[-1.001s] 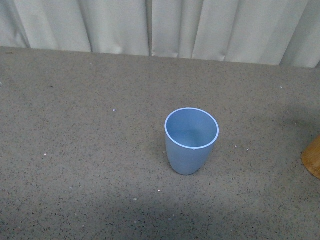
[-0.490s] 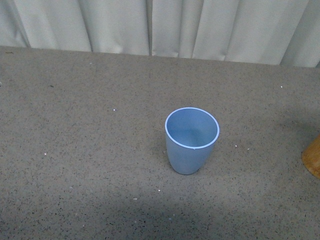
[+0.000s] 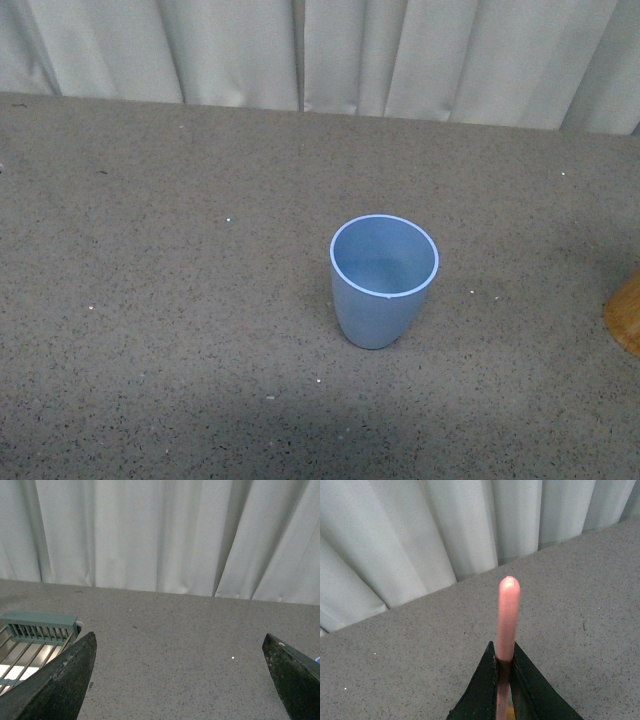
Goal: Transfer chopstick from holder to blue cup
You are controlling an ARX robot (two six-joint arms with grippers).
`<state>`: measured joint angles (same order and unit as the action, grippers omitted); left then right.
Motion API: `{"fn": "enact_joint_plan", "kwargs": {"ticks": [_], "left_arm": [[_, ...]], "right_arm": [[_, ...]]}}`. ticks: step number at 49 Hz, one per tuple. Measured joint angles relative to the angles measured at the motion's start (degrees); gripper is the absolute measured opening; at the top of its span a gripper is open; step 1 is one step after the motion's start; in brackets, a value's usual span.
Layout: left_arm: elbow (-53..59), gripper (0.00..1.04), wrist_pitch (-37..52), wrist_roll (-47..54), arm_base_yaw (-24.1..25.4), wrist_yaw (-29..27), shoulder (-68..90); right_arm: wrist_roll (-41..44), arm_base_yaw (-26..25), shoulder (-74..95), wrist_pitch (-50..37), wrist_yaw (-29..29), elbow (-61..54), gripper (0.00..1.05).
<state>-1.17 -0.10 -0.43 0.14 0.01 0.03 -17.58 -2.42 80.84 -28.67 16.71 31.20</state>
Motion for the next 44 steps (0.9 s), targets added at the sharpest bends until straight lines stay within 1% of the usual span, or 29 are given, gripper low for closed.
{"fn": "enact_joint_plan", "kwargs": {"ticks": [27, 44], "left_arm": [[0.0, 0.98, 0.0, 0.0, 0.0, 0.0, 0.0], [0.0, 0.98, 0.0, 0.0, 0.0, 0.0, 0.0]], "right_arm": [[1.31, -2.45, -10.8, 8.26, -3.13, 0.57, 0.03], [1.22, -2.27, -15.8, 12.79, -4.63, 3.02, 0.03]]}}
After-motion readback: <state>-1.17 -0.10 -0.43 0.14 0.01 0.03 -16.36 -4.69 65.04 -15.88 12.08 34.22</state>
